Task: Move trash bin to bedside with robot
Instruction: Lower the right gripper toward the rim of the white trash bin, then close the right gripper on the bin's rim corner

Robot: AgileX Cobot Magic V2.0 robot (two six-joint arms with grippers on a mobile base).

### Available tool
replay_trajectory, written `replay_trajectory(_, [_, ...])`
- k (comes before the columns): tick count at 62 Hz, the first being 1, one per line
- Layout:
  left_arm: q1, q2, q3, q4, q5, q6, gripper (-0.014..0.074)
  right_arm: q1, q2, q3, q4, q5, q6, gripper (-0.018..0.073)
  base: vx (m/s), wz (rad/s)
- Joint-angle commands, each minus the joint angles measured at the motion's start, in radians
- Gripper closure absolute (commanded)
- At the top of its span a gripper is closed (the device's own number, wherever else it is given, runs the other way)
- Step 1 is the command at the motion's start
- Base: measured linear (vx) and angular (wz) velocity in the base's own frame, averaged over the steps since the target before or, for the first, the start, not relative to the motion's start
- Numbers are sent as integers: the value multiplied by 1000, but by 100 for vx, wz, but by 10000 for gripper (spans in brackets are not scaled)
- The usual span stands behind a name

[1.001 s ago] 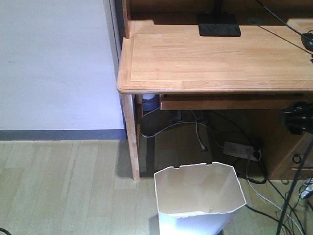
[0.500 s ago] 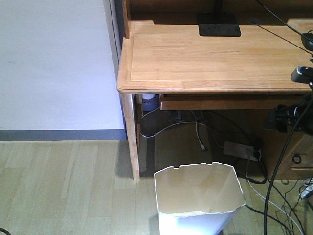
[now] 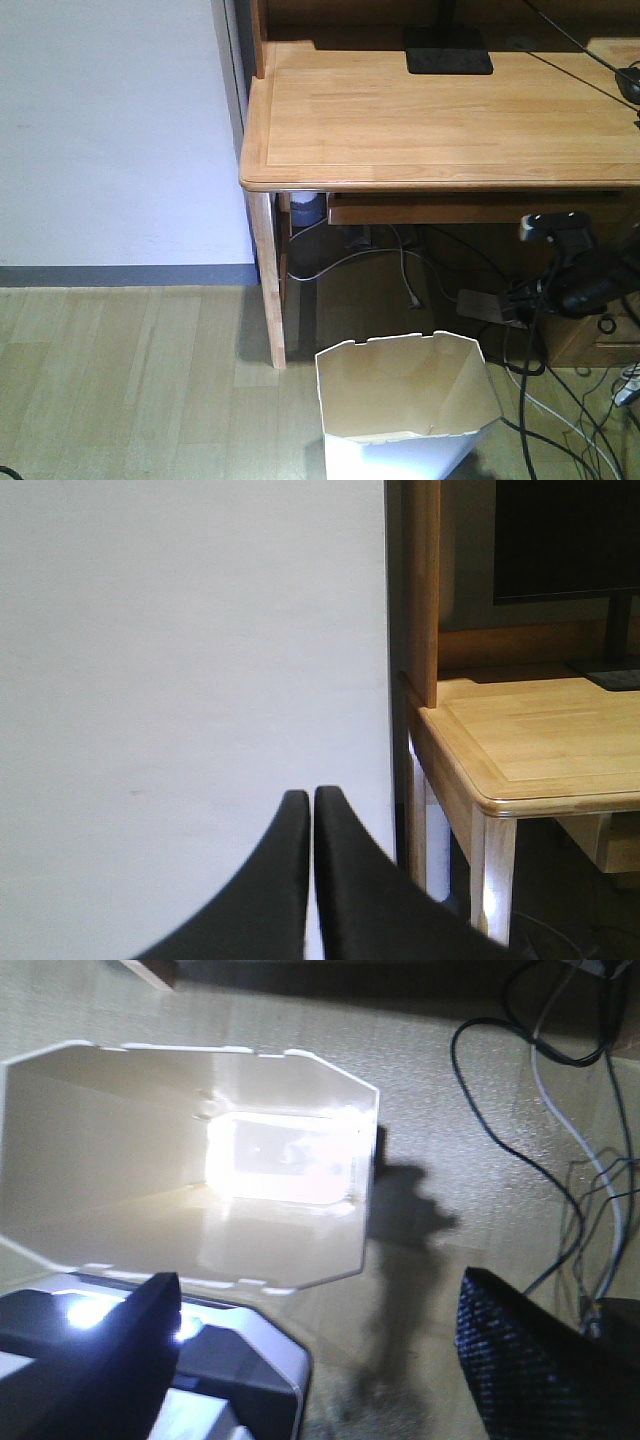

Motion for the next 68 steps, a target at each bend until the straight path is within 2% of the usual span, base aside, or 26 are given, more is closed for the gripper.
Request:
replay_trajectory(1, [-6,-9,12,-9,-74,-14,603,10,56,-41,9,-97,-18,19,0,0])
replay_trajectory(30, [-6,-9,12,-9,-74,-14,603,9,540,-358,5,-34,-48,19,0,0])
replay_trajectory(68, [-6,-9,12,-9,-74,-14,603,8,911,-712,6,42,-57,19,0,0])
